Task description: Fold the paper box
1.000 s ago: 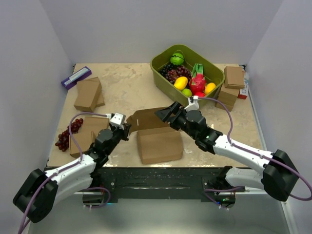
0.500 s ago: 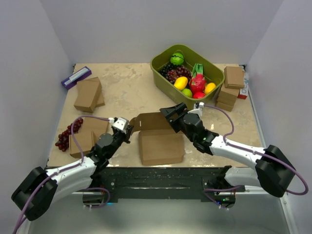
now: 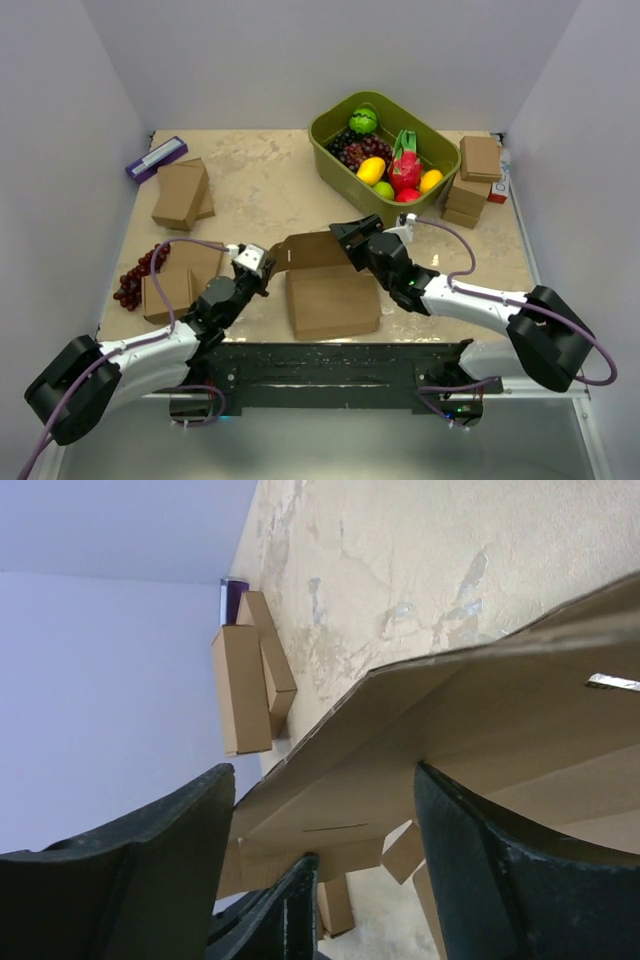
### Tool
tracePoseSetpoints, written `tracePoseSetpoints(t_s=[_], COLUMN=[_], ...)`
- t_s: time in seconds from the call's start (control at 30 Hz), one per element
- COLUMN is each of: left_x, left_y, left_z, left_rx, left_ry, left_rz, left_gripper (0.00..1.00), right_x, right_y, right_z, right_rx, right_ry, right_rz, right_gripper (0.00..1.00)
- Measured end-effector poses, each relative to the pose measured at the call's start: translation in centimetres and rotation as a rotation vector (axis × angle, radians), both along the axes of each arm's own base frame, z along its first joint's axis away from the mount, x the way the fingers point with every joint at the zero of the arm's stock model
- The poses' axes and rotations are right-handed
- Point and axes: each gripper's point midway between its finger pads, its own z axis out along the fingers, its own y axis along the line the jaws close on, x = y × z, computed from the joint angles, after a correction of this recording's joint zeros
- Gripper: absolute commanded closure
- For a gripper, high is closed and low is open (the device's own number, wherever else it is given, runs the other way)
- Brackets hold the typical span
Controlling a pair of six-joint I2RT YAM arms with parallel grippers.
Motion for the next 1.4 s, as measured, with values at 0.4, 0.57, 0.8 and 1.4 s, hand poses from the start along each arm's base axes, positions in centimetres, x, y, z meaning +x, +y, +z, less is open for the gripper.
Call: tracePoseSetpoints(t_s=[0.4,0.57,0.8,1.4], left_x=[-0.1,-0.2,-0.2,-1.0], left_y=[0.0,-0.1,-0.2,-0.7], left_z=[-0.9,-1.4,-1.5,1.0], left_rx=[-0.001,-0.009,-0.011,-0.095], left_ry=[0.038,0.061,0.066,0.030], left_rz=[0.008,0.011,0.007,-0.035], left_gripper=[1.00,1.00,1.00,0.46], right_x=[0.2,-0.1,0.0,0.5], right_y=[0.2,0.2,0.2,-0.5], right_z=[-0.9,-1.9,-2.0,-2.1], right_rx=[0.024,0.019,0.033,0.051], right_ry=[0.002,0.019,0.014,-0.008], right_rz=[-0.007,-0.004,-0.012,-0.061], right_gripper=[0.53,0.58,0.67,1.00])
